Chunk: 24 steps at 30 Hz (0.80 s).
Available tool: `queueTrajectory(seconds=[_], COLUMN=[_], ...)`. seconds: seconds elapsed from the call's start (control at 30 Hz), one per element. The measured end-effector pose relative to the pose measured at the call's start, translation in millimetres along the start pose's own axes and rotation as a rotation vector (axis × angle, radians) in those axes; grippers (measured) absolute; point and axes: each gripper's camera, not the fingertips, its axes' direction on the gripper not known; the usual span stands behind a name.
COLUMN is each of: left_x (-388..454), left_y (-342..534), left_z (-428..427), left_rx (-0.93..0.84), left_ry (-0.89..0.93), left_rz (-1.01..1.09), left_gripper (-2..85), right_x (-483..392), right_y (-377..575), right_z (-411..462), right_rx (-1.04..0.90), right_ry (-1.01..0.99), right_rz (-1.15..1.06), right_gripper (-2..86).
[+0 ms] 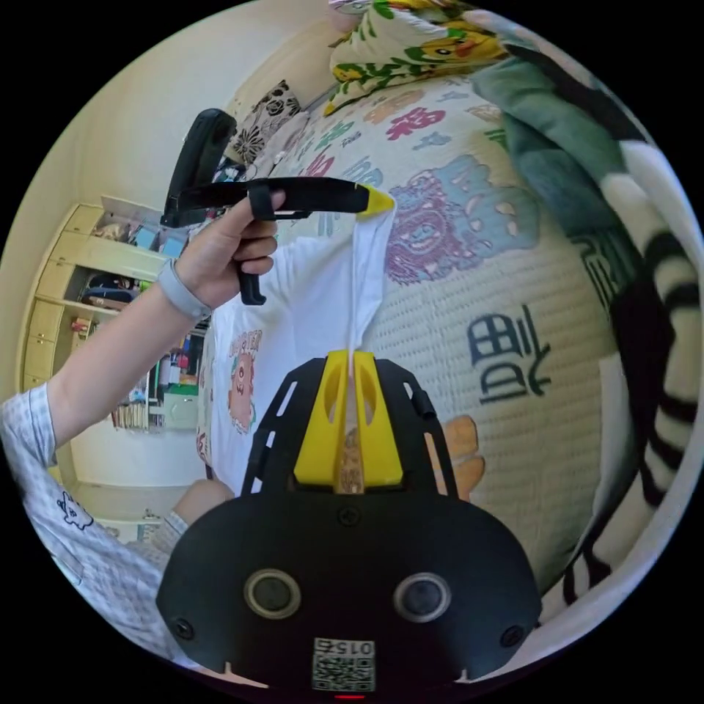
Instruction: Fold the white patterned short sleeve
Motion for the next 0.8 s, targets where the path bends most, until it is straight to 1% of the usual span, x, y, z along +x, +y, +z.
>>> queueTrajectory(seconds=[0.03, 0.1, 0.13, 0.17, 0.23, 0.33, 0.4, 0.43, 0.5, 0.53, 0.6, 0.63, 0.67, 0.7, 0.77, 0.8], left_x=[2.5, 8.5, 9.7, 11.7, 12.1, 0.1, -16.9, -21.4, -41.6, -46.9, -72.1, -78.4, -90.1, -98.7, -106.7, -109.1], left_y=[-2.8, -8.5, -9.0, -8.9, -7.0, 6.2, 35.4, 44.5, 90.7, 104.3, 151.0, 157.4, 165.8, 174.0, 184.1, 182.1], left_z=[7.4, 37.8, 43.2, 45.5, 39.3, 7.1, -43.0, -56.5, -110.5, -122.4, -150.6, -153.1, -155.7, -158.2, -159.9, -157.0], left_rx=[-0.020, -0.104, -0.118, -0.099, -0.059, 0.023, 0.182, 0.219, 0.368, 0.405, 0.523, 0.514, 0.452, 0.416, 0.421, 0.389], left_ry=[-0.012, -0.108, -0.140, -0.185, -0.207, -0.137, -0.102, -0.097, -0.053, -0.045, 0.036, 0.059, 0.079, 0.091, 0.118, 0.123], left_rz=[0.014, 0.048, 0.058, 0.074, 0.091, 0.072, 0.021, 0.011, -0.030, -0.040, -0.096, -0.101, -0.130, -0.153, -0.182, -0.178], left_gripper=[-0.1, 0.8, 1.3, 2.3, 4.9, 7.6, 8.2, 8.2, 7.9, 7.7, 5.6, 5.6, 5.9, 6.4, 7.5, 8.0], right_x=[2.6, 14.7, 18.5, 24.9, 28.8, 28.9, 27.6, 27.3, 19.2, 14.1, -17.5, -24.9, -37.3, -45.1, -45.2, -39.2], right_y=[0.2, -3.1, -4.8, -8.8, -15.9, -30.2, -40.1, -42.3, -50.7, -53.5, -71.2, -77.4, -92.1, -109.1, -134.6, -147.1], right_z=[-2.5, -4.4, -3.3, -2.0, -2.3, -3.8, -5.2, -5.3, -6.2, -6.6, -4.3, -2.8, 1.6, 8.8, 25.7, 40.0], right_rx=[0.002, -0.016, -0.028, -0.040, -0.044, -0.053, -0.059, -0.061, -0.064, -0.063, -0.060, -0.061, -0.054, -0.070, -0.134, -0.174], right_ry=[0.002, 0.031, 0.027, 0.017, 0.012, 0.043, 0.111, 0.117, 0.153, 0.163, 0.215, 0.247, 0.316, 0.340, 0.322, 0.303], right_rz=[0.014, 0.070, 0.089, 0.124, 0.141, 0.180, 0.226, 0.238, 0.259, 0.245, 0.078, 0.045, 0.001, -0.037, -0.044, -0.021], right_gripper=[-0.7, -0.8, -0.8, -0.7, -0.7, -0.6, -0.4, -0.4, -0.1, 0.1, 1.3, 1.8, 4.4, 6.3, 7.7, 8.0])
